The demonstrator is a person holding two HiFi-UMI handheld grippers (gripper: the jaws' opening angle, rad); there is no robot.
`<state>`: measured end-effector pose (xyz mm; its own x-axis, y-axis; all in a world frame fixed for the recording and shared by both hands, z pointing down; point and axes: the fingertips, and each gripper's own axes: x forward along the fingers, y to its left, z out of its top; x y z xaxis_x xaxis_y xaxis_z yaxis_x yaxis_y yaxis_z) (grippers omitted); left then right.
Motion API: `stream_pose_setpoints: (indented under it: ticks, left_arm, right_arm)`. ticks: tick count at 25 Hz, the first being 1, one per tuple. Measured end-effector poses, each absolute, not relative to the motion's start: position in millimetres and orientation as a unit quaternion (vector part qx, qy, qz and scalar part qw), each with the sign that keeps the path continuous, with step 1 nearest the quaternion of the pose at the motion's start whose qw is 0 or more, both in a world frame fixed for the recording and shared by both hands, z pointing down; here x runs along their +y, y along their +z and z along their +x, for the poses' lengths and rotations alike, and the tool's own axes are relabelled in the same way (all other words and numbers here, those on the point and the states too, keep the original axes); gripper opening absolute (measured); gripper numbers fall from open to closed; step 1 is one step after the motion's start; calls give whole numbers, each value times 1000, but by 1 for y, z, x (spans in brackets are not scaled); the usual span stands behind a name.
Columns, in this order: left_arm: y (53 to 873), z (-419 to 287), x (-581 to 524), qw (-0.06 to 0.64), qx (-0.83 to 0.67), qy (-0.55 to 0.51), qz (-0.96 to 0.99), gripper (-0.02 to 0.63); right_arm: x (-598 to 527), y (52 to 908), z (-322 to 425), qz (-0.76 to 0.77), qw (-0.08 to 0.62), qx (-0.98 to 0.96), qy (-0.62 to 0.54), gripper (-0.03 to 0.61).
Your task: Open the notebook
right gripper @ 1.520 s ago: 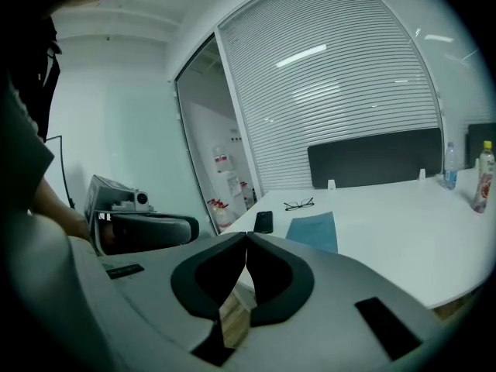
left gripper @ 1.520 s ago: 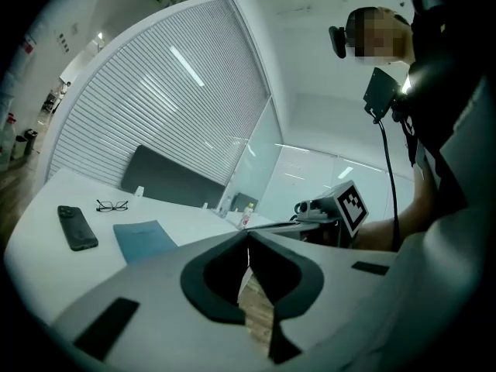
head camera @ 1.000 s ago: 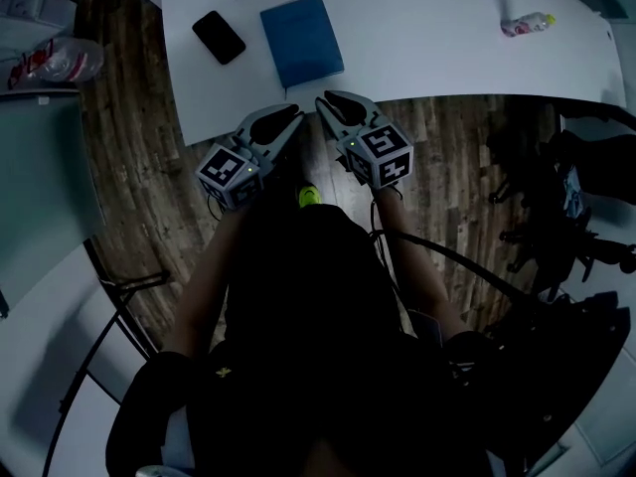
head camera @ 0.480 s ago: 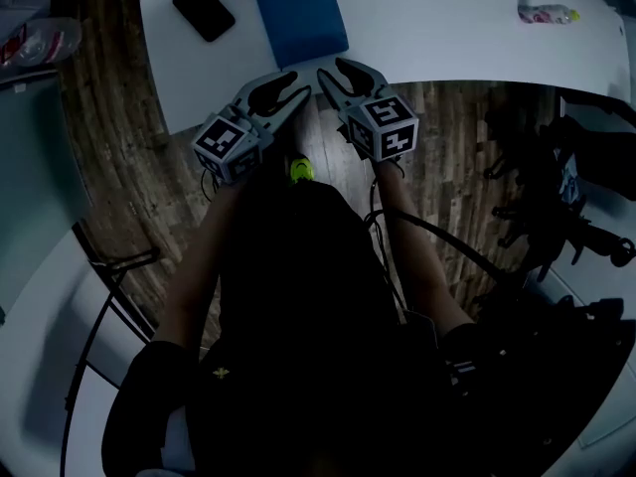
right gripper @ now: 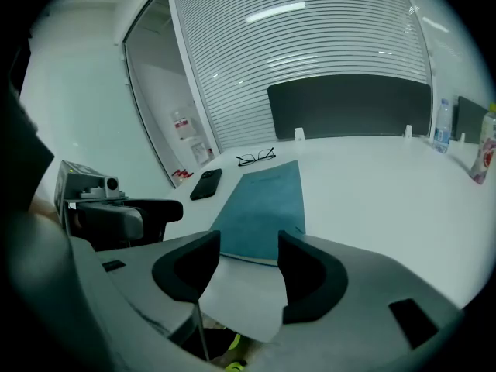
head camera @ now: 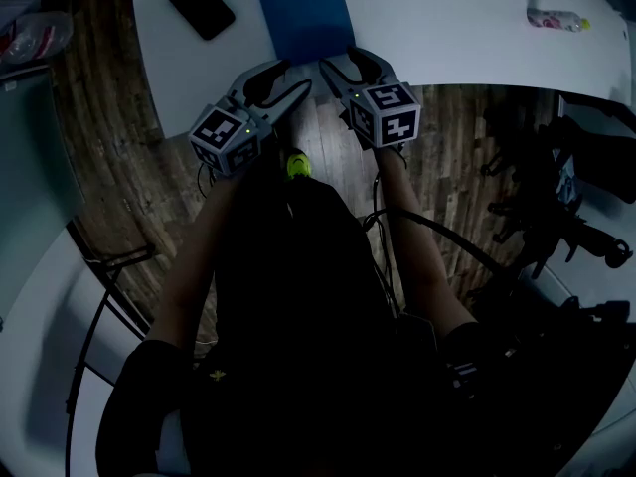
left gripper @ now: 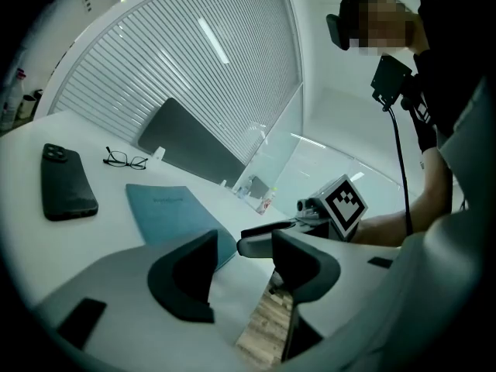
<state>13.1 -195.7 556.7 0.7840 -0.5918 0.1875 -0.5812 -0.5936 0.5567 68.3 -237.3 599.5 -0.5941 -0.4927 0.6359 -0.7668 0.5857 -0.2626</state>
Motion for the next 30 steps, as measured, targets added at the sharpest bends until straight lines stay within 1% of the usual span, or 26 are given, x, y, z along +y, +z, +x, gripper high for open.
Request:
stream_pose_setpoints:
  ticks: [2, 3, 7, 8, 10, 11, 21, 27, 30]
  left_arm:
    - [560, 12, -200, 310, -332, -6, 891, 208]
    - [562, 11, -202, 311, -334, -5, 890, 222]
    - [569, 12, -207, 316, -340, 3, 886, 273]
    - [570, 12, -208, 317, -340, 5, 885, 284]
    - [572, 14, -210, 321, -340, 5, 884, 285]
    - [573, 14, -212, 322, -341, 5, 883, 303]
    - [577, 8, -221, 328, -343, -2, 880, 305]
    - [575, 5, -222, 329, -342, -4, 880, 305]
    - [575, 5, -222, 330, -342, -5, 880, 305]
  right_arm:
    - [-241, 605, 71, 376, 266, -846, 267, 229]
    - [-244, 608, 73, 380, 271, -843, 267, 270]
    - [-251, 615, 79, 390, 277, -835, 272, 287]
    - [-253, 617, 81, 392, 279, -833, 274, 287]
    - [-256, 621, 85, 398, 282, -827, 279, 287]
    - [-257, 623, 87, 401, 283, -825, 282, 287]
    - [-263, 641, 86, 403, 290, -810, 312, 287]
    - [-265, 644, 85, 399, 282, -808, 328, 264]
    - [-266, 642, 89, 403, 274, -807, 333, 230]
